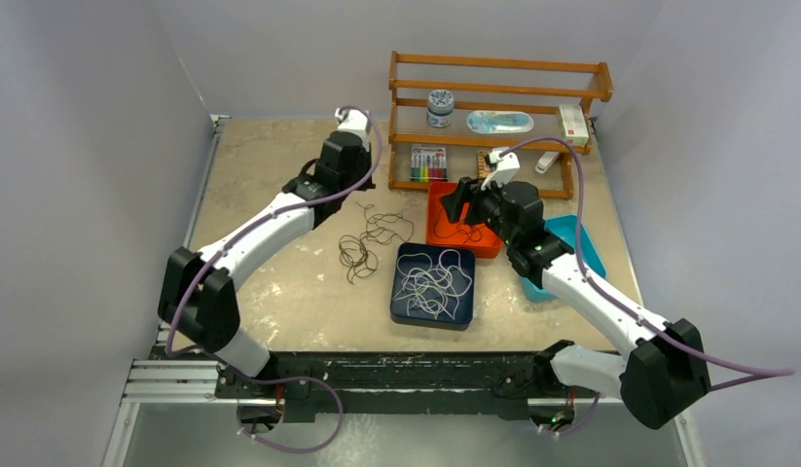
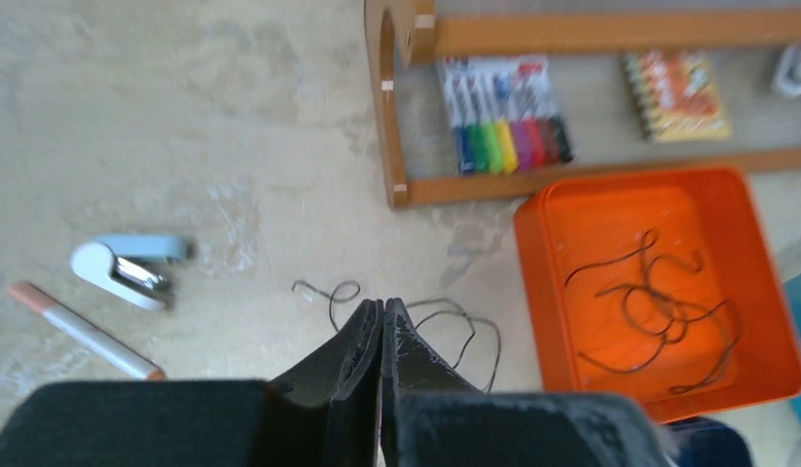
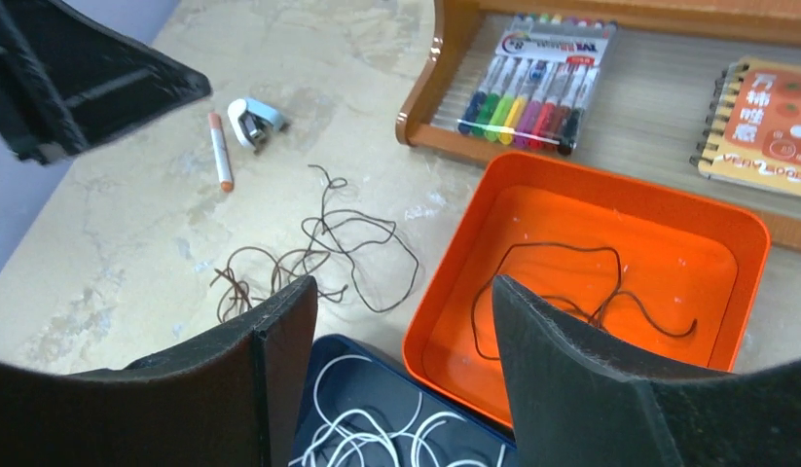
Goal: Untangle the cables
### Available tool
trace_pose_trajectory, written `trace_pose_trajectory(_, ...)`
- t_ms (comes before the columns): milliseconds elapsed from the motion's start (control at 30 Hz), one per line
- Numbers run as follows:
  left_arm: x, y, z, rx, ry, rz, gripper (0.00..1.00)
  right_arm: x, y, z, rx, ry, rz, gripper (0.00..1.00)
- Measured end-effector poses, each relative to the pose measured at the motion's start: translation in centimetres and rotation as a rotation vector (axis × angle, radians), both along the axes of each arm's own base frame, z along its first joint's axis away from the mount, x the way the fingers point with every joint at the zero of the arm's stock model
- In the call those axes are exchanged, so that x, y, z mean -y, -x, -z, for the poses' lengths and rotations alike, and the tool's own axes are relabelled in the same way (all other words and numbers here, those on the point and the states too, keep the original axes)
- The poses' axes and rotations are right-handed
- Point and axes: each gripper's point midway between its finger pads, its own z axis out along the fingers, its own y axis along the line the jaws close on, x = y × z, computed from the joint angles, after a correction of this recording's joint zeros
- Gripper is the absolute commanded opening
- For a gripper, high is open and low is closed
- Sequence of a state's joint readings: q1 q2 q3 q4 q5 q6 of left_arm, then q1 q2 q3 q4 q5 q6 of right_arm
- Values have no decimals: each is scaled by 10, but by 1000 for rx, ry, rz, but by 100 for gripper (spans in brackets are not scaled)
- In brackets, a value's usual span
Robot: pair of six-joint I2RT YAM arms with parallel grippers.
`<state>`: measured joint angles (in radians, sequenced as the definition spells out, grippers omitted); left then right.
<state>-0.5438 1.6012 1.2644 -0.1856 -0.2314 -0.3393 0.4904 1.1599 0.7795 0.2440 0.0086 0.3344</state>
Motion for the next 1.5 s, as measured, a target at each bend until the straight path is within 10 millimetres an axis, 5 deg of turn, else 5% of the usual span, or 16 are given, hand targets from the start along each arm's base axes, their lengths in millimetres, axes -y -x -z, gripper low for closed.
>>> trace_pose_trajectory(67, -2, 0, -25, 50, 18, -1, 7, 0, -1, -6, 22, -8, -2, 70)
trace_pose_trajectory(200, 2, 1, -37, 60, 18, 31, 53, -3, -2, -5, 26, -8, -12, 70)
trace_pose_trajectory(300, 11, 3, -5, -22, -14, 87, 64, -5, -2, -1, 14, -4, -23, 71)
trace_pose_trajectory(500, 12, 25, 79, -238, -95, 146, 70, -6, -3, 7, -1, 13, -31, 71)
trace_pose_trajectory(600, 8, 34, 98, -291, -126, 162, 70, -7, -4, 11, -9, 22, -34, 71)
trace_pose_trajectory(867, 11, 34, 114, -309, -146, 196, 53, -11, -3, 23, -40, 32, -58, 71)
trace_pose_trajectory(1300, 14, 25, 143, -320, -189, 223, 39, -11, -3, 28, -51, 47, -63, 72)
trace_pose_trajectory(1500, 13, 21, 145, -306, -196, 216, 22, -10, -1, 31, -61, 57, -65, 71)
